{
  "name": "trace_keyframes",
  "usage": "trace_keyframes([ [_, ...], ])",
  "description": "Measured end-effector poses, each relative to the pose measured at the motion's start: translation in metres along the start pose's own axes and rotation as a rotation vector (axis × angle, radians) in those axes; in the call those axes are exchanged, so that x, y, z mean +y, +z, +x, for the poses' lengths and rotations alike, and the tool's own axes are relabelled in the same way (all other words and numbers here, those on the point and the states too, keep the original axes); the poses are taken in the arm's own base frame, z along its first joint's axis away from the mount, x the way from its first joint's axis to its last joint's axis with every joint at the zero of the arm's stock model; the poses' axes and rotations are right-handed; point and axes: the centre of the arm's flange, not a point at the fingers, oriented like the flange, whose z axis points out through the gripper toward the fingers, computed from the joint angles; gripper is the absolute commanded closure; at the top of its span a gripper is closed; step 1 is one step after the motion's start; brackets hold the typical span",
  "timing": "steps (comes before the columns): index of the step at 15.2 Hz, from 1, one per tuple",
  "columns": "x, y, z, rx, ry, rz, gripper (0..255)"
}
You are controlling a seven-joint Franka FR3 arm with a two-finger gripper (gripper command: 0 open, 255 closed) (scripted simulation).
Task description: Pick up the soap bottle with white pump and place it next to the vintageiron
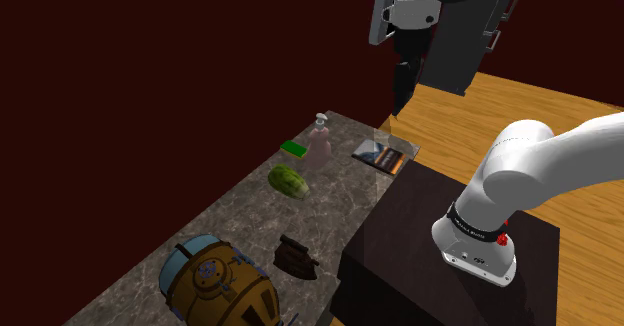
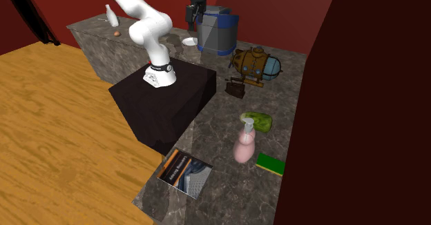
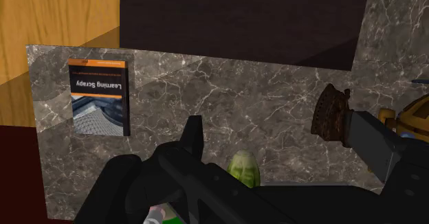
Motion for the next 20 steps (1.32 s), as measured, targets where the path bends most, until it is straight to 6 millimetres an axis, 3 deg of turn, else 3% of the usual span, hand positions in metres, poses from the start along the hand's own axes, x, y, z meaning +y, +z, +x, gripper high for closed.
trace_keyframes([
  [3,0.005,0.008,0.012,0.000,-0.002,-0.003,0],
  [20,0.098,0.104,0.179,0.025,-0.029,-0.048,0],
])
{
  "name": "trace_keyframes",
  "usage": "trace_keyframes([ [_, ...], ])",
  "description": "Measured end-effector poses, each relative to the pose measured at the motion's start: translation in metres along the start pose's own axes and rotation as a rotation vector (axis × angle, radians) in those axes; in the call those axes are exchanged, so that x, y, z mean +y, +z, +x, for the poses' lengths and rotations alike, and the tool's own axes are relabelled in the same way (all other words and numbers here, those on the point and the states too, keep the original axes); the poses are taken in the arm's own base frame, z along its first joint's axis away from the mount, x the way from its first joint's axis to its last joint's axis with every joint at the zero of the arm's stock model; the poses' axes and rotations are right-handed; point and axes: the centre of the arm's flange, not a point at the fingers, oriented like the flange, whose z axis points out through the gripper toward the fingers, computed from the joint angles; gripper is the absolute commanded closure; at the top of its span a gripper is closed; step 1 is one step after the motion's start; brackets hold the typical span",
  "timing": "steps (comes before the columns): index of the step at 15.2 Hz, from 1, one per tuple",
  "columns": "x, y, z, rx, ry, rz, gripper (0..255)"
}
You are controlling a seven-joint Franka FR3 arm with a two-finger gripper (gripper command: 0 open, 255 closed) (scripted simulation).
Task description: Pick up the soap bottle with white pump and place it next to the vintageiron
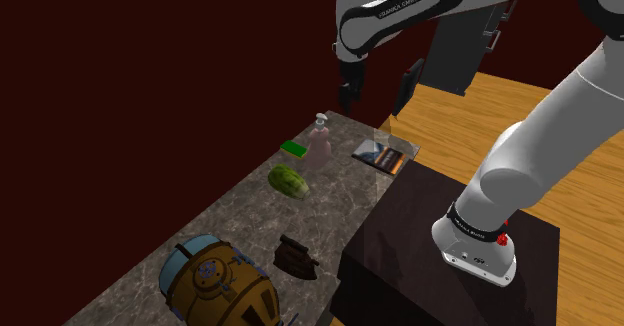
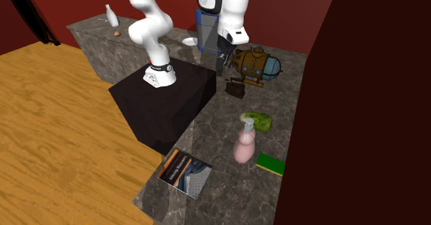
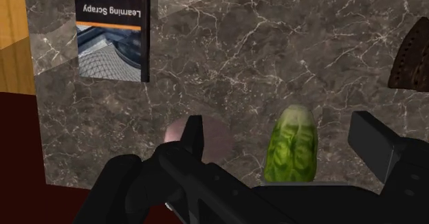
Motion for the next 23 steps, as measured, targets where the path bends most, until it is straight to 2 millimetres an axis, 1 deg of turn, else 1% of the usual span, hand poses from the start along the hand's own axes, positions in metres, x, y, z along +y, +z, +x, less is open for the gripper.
trace_keyframes([
  [4,0.024,0.024,0.038,0.006,-0.006,-0.011,0],
  [6,0.033,0.039,0.062,0.009,-0.010,-0.017,0],
  [13,0.068,0.077,0.132,0.019,-0.021,-0.036,0],
  [15,0.079,0.092,0.153,0.023,-0.024,-0.041,0],
  [18,0.096,0.108,0.181,0.026,-0.028,-0.049,0],
  [19,0.099,0.112,0.186,0.027,-0.029,-0.050,0],
  [23,0.100,0.133,0.192,0.028,-0.030,-0.052,0],
])
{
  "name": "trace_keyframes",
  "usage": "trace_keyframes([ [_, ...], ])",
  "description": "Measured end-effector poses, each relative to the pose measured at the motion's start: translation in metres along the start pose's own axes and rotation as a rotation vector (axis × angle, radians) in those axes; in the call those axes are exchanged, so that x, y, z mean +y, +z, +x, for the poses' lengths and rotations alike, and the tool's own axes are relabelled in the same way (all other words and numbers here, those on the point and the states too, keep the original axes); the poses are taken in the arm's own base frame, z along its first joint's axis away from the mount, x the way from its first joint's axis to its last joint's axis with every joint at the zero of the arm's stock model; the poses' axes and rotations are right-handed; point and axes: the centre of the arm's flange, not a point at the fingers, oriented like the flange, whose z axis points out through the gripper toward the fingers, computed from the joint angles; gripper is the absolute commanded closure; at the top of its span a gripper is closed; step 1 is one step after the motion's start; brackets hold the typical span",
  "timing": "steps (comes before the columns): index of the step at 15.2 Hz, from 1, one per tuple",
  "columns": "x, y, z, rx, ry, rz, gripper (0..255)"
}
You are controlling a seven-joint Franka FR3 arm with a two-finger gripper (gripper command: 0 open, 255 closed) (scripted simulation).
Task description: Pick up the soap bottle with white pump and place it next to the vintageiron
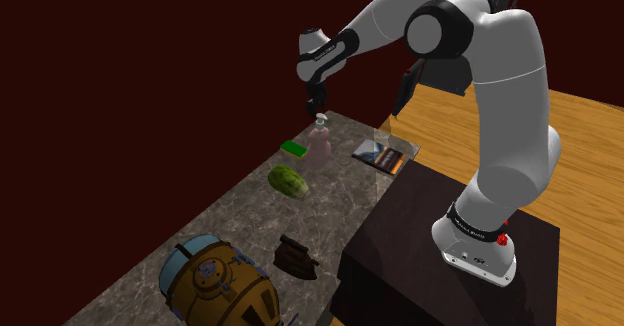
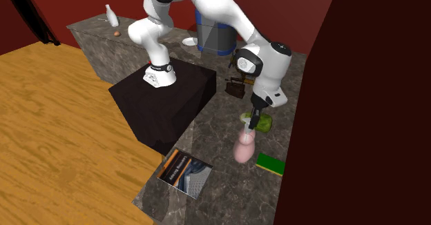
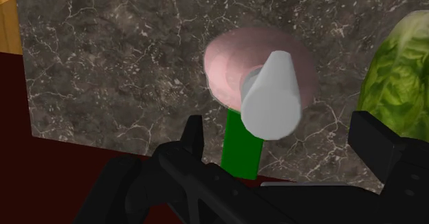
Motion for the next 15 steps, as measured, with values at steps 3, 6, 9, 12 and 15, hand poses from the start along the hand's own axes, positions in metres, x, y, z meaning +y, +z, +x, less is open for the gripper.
trace_keyframes([
  [3,0.002,0.015,-0.001,0.000,0.000,0.000,0],
  [6,0.002,0.019,0.000,0.000,0.000,0.000,0],
  [9,0.002,0.019,0.000,0.000,0.000,0.000,0],
  [12,0.002,0.019,0.000,0.000,0.000,0.000,255],
  [15,0.002,0.019,0.000,0.000,0.000,0.000,255],
])
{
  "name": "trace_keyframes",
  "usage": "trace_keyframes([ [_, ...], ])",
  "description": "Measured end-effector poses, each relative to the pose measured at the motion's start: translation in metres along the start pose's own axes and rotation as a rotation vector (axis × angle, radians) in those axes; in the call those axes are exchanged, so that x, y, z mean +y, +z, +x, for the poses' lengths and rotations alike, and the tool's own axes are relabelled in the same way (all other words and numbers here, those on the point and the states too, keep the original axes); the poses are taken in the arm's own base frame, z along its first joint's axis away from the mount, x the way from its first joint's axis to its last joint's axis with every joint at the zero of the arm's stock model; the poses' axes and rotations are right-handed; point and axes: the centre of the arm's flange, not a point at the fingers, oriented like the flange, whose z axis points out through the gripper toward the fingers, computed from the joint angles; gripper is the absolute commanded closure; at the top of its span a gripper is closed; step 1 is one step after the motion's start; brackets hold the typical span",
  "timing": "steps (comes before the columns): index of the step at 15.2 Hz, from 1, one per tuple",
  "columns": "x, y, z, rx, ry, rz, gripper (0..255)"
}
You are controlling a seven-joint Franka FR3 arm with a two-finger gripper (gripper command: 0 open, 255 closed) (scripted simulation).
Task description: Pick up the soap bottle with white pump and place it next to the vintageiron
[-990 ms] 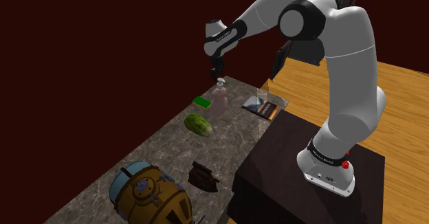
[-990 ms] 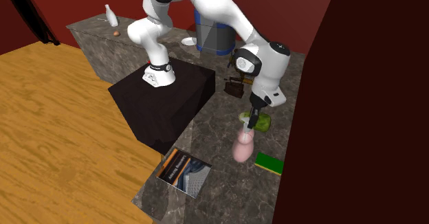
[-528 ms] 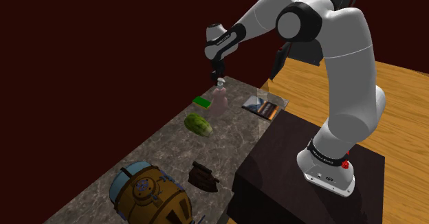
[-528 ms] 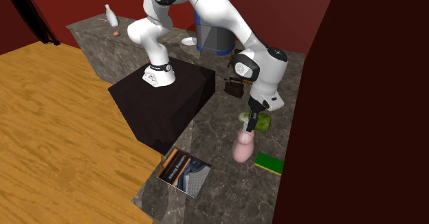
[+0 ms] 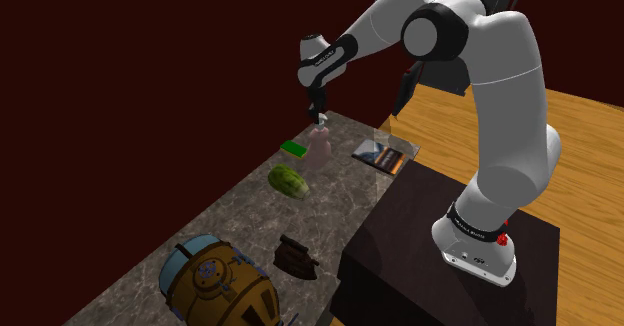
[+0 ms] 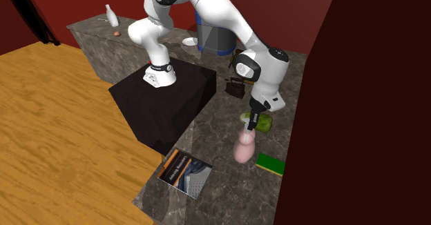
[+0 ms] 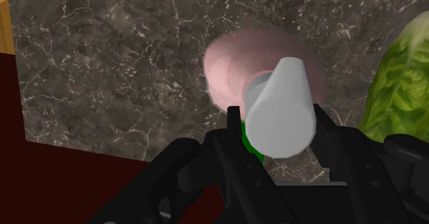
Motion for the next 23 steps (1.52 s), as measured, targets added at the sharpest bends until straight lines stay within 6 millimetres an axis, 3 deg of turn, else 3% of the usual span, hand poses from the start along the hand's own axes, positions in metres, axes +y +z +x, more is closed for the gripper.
trace_keyframes([
  [6,0.000,-0.002,0.000,-0.001,0.000,0.000,255],
  [23,0.005,-0.088,-0.008,-0.001,0.000,0.000,255],
])
